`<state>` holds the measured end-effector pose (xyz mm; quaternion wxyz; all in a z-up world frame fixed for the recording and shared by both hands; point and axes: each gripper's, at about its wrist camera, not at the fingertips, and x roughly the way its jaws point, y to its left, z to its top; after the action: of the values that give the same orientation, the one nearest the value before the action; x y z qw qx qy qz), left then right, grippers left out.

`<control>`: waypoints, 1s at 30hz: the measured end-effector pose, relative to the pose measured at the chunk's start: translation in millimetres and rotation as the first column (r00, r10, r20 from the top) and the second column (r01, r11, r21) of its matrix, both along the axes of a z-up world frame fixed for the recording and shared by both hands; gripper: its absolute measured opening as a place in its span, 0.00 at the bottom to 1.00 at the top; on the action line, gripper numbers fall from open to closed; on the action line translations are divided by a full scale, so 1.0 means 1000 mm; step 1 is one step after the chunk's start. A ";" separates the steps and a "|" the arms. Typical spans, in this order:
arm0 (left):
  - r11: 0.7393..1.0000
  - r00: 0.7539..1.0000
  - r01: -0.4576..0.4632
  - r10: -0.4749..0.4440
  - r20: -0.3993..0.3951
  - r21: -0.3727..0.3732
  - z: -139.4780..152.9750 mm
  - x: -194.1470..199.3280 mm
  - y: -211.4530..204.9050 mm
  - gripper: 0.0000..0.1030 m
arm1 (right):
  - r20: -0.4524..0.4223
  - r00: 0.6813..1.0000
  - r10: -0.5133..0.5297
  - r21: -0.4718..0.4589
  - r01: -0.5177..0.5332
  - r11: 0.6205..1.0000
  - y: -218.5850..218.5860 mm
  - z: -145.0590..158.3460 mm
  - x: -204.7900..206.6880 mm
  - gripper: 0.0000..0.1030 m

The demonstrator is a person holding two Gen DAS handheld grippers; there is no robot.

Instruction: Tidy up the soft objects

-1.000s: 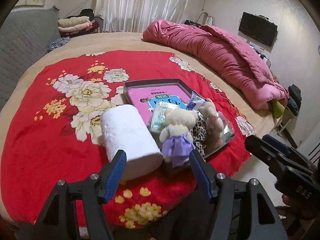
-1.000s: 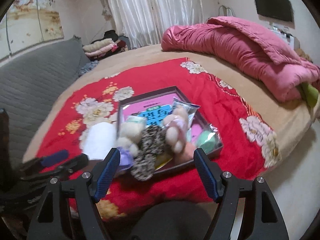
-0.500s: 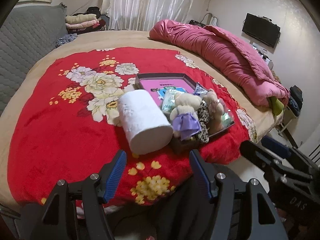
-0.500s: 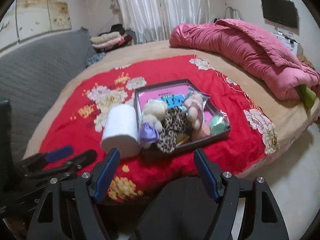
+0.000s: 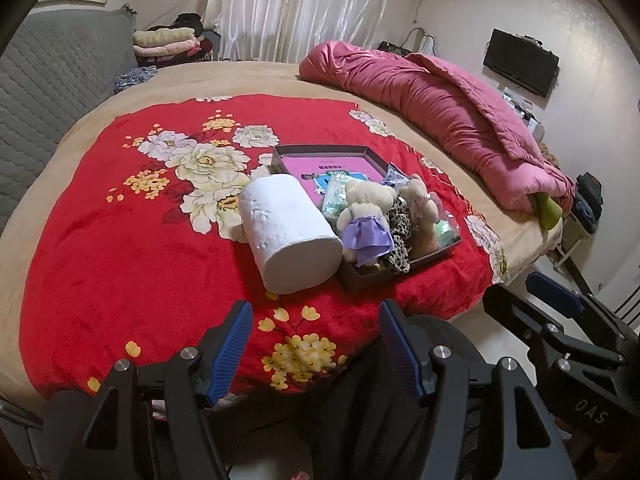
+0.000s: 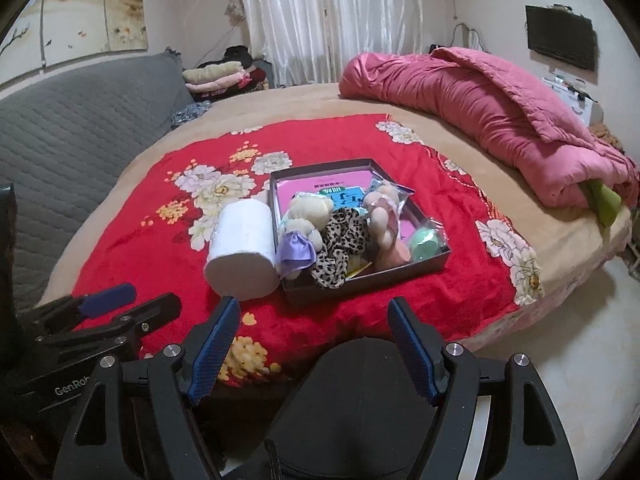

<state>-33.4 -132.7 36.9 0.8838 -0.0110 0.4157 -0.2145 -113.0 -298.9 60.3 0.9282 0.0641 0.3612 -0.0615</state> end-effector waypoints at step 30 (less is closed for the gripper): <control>0.999 0.999 -0.042 0.042 -0.012 0.034 -0.004 0.002 0.005 0.63 | -0.018 0.999 0.033 -0.051 -0.034 0.998 0.011 -0.005 0.001 0.75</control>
<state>-31.7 -128.1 33.4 0.8855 -0.0060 0.4247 -0.1886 -112.1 -287.8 55.8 0.9274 0.0338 0.3685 -0.0558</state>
